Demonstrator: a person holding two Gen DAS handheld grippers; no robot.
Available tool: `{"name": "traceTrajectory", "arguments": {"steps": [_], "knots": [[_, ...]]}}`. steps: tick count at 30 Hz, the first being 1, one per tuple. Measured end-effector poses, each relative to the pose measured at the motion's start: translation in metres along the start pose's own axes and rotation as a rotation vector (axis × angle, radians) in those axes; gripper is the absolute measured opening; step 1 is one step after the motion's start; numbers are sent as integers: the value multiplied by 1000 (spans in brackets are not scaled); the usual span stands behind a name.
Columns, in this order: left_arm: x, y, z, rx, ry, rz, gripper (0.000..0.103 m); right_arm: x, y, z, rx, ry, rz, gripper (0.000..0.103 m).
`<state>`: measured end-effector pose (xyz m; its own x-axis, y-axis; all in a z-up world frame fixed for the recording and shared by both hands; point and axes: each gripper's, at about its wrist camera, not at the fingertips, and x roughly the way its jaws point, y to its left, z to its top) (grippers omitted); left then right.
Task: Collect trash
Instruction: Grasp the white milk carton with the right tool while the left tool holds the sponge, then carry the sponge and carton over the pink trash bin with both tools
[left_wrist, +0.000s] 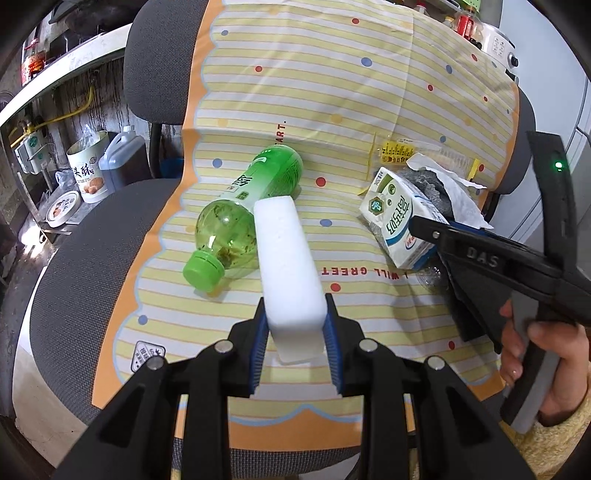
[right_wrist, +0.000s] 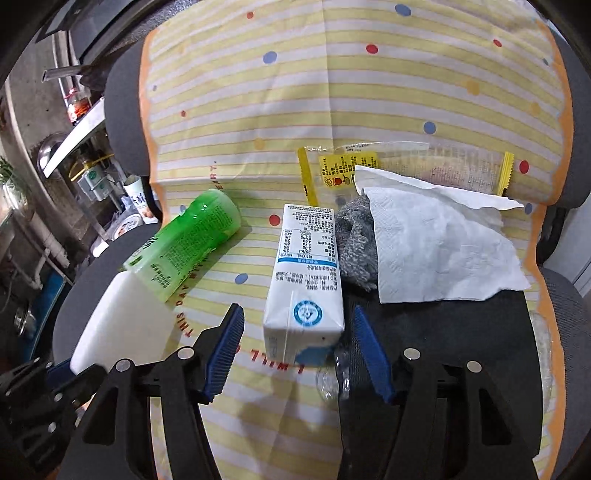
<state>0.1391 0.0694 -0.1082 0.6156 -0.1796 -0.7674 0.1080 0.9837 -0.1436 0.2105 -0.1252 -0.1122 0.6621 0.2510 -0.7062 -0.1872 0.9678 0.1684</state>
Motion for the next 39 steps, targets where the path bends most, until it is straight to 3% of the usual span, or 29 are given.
{"name": "traceTrajectory", "arguments": {"steps": [5, 7, 17, 31, 39], "knots": [[-1, 1, 0, -5, 0, 3, 27, 0, 1, -3, 5, 5, 1, 53], [-2, 1, 0, -6, 0, 9, 27, -1, 2, -5, -5, 9, -3, 43], [-31, -14, -3, 23, -29, 5, 27, -77, 9, -20, -45, -92, 41, 42], [-60, -100, -27, 194, -29, -161, 27, -185, -56, -91, 64, -160, -8, 42], [-64, -161, -46, 318, -15, -289, 27, -234, -103, -133, 171, -199, -93, 42]]}}
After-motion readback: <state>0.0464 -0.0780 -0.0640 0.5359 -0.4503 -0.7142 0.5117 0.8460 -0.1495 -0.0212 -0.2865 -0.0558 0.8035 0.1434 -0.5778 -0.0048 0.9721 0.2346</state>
